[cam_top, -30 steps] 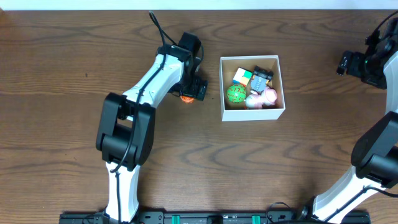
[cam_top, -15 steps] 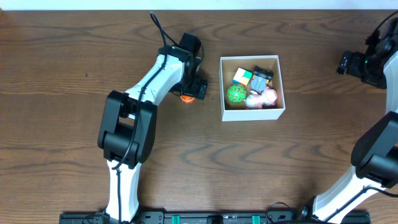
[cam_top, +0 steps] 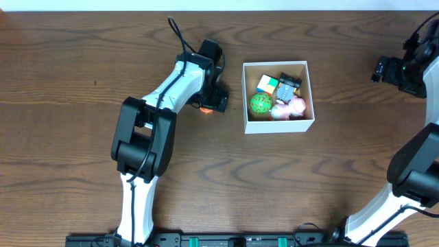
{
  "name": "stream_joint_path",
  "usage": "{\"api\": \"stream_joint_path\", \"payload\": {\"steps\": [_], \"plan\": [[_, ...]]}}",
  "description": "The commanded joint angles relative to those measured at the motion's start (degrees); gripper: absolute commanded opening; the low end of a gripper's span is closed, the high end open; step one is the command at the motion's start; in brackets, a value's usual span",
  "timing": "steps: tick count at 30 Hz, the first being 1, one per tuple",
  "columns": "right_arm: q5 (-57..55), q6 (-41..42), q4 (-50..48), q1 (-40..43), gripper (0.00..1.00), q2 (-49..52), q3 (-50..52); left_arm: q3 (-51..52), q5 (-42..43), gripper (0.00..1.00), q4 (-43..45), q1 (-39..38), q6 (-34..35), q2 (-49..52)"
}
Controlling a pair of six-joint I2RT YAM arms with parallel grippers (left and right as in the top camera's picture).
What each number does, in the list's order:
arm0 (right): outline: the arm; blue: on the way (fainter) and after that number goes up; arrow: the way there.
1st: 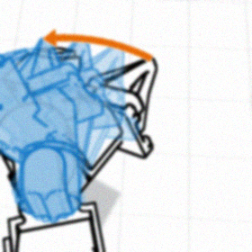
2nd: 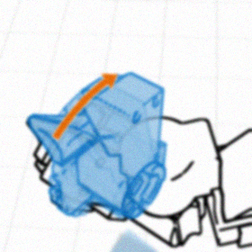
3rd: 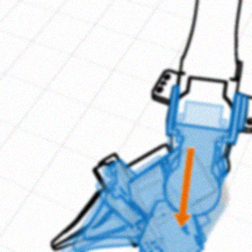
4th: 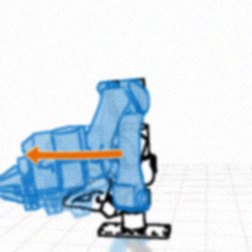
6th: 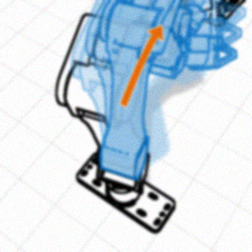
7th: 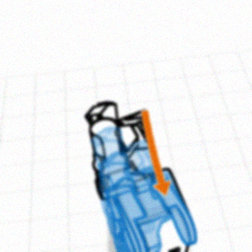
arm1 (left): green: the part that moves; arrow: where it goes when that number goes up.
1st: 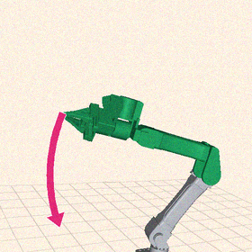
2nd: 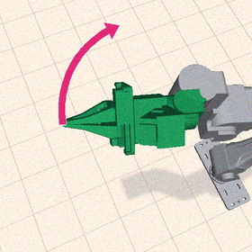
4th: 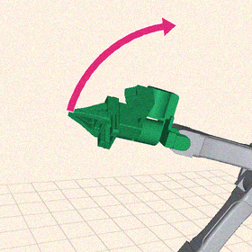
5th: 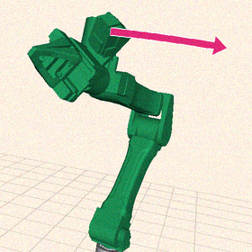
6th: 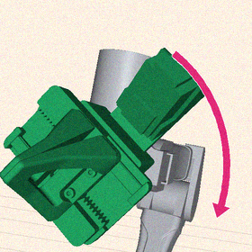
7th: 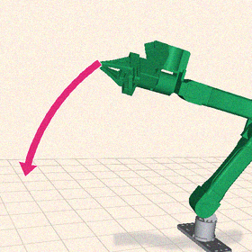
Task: Pack container
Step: 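Lower left gripper onto the orange round toy and grasp it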
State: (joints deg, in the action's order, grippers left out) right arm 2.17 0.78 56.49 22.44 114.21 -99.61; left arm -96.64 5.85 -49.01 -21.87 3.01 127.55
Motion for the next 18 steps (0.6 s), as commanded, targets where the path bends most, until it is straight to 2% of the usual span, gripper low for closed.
{"api": "stream_joint_path", "payload": {"steps": [1, 18], "plan": [[0.2, -0.6, 0.0, 0.4, 0.99, 0.4, 0.1, -0.8, 0.2, 0.98, 0.3, 0.3, 0.5, 0.6], [0.2, -0.6, 0.0, 0.4, 0.99, 0.4, 0.1, 0.0, 0.2, 0.98, 1.2, 0.3, 0.5, 0.6]]}}
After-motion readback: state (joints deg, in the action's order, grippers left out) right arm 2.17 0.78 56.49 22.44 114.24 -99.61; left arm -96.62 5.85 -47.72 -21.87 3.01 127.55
